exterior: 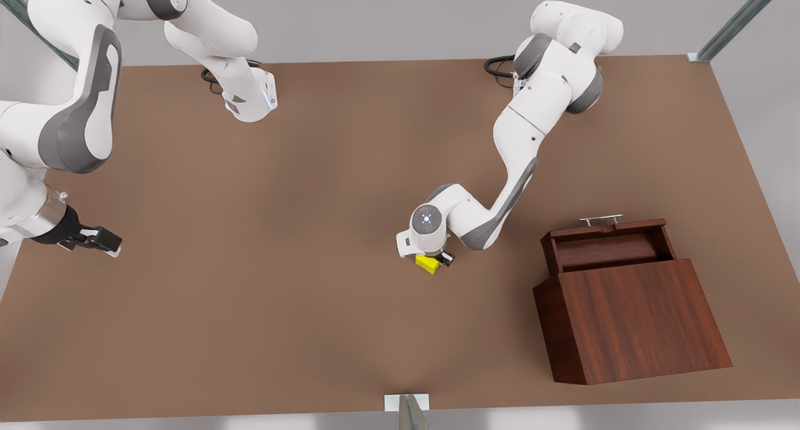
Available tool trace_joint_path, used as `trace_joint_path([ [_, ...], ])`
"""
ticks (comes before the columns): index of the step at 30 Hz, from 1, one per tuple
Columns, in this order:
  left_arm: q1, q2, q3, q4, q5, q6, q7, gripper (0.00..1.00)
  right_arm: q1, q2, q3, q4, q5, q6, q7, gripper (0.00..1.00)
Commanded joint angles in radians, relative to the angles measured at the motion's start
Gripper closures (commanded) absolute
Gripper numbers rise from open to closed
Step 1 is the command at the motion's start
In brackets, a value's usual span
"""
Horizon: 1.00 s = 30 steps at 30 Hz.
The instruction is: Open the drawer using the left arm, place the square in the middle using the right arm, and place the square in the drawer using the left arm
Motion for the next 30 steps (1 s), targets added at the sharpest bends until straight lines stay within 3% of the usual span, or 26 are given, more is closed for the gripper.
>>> trace_joint_path([
  [1,0.000,-0.005,0.002,0.002,-0.007,-0.003,0.000,0.29,-0.001,0.000,0.000,0.000,0.000,0.000,0.000,0.00],
  [9,0.006,-0.201,-0.003,-0.014,-0.082,-0.186,0.008,0.27,-0.003,0.000,-0.002,0.000,0.000,0.000,0.002,0.00],
  [11,0.017,-0.284,0.003,-0.076,-0.122,-0.212,0.068,0.27,-0.001,0.000,0.000,0.000,0.000,0.000,0.002,0.00],
  [19,0.186,-0.442,0.012,-0.124,-0.221,-0.375,0.371,0.27,-0.001,0.000,0.000,0.000,0.000,0.002,0.002,0.00],
  [30,0.196,-0.508,0.324,-0.167,-0.272,-0.370,1.077,0.27,0.000,0.000,0.000,0.000,0.000,0.003,0.002,0.00],
])
